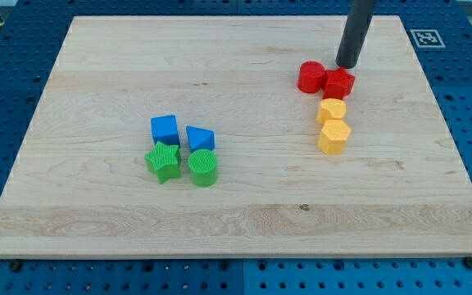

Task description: Place the red star on top of the yellow heart

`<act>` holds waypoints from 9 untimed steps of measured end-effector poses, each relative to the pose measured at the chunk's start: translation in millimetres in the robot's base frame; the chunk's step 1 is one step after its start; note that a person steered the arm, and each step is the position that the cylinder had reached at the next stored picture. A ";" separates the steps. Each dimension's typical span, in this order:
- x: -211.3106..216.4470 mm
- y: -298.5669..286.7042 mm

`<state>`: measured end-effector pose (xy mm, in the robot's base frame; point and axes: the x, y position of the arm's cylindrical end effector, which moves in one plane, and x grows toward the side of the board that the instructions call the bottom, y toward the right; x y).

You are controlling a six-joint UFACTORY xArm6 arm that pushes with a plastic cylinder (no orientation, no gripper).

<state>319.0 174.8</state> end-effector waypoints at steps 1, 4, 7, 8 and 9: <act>0.2 0.0; 36.4 -2.0; 45.6 -13.5; 32.6 -13.5; 20.2 -13.9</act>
